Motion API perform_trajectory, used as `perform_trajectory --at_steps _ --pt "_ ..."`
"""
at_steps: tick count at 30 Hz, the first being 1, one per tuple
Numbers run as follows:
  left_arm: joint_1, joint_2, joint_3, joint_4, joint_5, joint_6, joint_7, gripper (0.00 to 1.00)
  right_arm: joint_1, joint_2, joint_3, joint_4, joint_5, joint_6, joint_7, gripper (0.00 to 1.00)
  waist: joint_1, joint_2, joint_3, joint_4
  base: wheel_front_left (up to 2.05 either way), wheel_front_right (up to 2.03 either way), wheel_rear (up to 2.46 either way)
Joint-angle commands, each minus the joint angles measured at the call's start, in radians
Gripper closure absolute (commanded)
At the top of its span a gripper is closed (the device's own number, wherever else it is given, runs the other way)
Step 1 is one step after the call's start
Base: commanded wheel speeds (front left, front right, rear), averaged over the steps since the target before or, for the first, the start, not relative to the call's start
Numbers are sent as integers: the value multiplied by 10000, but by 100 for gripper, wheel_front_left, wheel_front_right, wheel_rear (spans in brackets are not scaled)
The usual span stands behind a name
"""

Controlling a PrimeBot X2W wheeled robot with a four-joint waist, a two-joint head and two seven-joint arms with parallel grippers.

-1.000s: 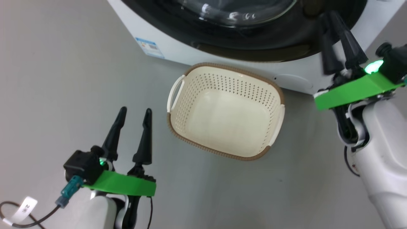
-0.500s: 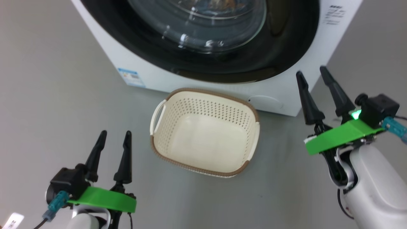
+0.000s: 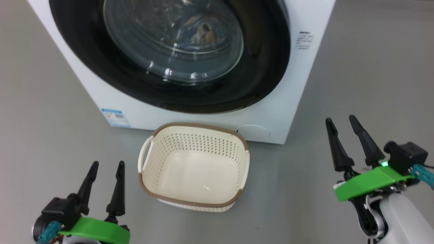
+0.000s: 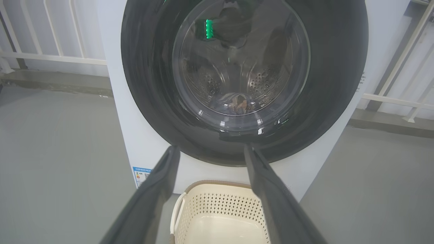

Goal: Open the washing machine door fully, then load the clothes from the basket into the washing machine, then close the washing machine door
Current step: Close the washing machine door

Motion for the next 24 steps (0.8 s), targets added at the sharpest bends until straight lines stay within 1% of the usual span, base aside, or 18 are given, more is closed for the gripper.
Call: perform_trajectory --at_steps 1,12,18,24 --pt "-44 302 379 -147 -35 -37 -65 0 197 -49 33 -295 29 -27 -51 0 1 0 -430 -422 0 0 0" --pt "432 659 547 -115 -133 -37 -65 0 1146 -173 -459 -658 26 -27 -51 0 1 0 -962 -1152 0 0 0" --pt "702 803 597 -218 -412 -37 -65 0 1502 -250 -739 -782 12 -27 -51 0 1 0 -1080 -1528 0 0 0" --pt "985 885 781 -342 -465 -37 -65 0 1854 -287 -1040 -848 -14 -27 -51 0 1 0 -1168 -1804 0 0 0"
